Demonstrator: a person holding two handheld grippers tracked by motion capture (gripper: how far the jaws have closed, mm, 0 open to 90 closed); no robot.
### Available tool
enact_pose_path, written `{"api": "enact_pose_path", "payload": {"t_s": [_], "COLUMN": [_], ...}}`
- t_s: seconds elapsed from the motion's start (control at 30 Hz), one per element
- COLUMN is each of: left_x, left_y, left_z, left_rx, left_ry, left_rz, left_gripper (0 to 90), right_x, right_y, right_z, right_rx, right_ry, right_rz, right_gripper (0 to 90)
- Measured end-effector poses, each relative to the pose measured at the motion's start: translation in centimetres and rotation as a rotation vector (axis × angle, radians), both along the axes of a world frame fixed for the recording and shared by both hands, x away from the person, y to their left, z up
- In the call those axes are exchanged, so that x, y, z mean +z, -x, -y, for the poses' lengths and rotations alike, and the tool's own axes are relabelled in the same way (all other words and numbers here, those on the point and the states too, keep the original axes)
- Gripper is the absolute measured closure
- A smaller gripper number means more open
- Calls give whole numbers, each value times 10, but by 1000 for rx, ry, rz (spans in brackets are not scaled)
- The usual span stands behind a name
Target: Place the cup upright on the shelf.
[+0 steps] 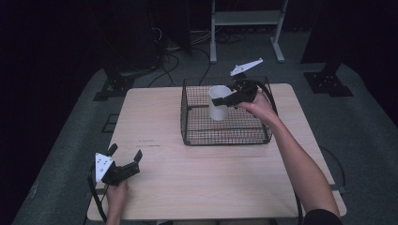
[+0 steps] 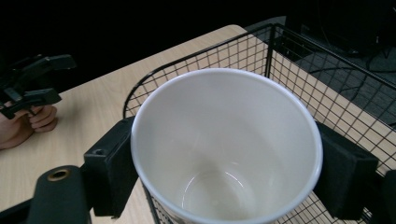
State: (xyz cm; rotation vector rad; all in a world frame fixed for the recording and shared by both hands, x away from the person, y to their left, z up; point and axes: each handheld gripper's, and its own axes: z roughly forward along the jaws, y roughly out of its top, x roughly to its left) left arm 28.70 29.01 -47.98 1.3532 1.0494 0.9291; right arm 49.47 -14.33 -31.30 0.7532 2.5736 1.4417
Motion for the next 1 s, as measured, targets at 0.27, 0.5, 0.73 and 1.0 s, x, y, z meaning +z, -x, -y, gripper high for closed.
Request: {"api": "enact_pose_path", "payload": {"t_s": [0.27,0.5,0.73,1.0], "left_x": [0,0,0,0], "left_y": [0,0,0,0], "left_z": [0,1,0,0], "left_rx": [-1,-2,-2,-3], "left_ry": [-1,-3,-2,-1], "left_rz": [1,1,-1,2], "left_gripper": [0,0,0,0], "right_x": [-9,-17,-13,-30], "right_y": [-10,-21,-27,-38], "right_z": [0,-1,-8,-16], "right_rx": [-25,-34,-33,-25], "right_ry": [6,18,34,70], "right_rz": [-12,-38,-31,-56], "right_gripper": [186,186,187,186]}}
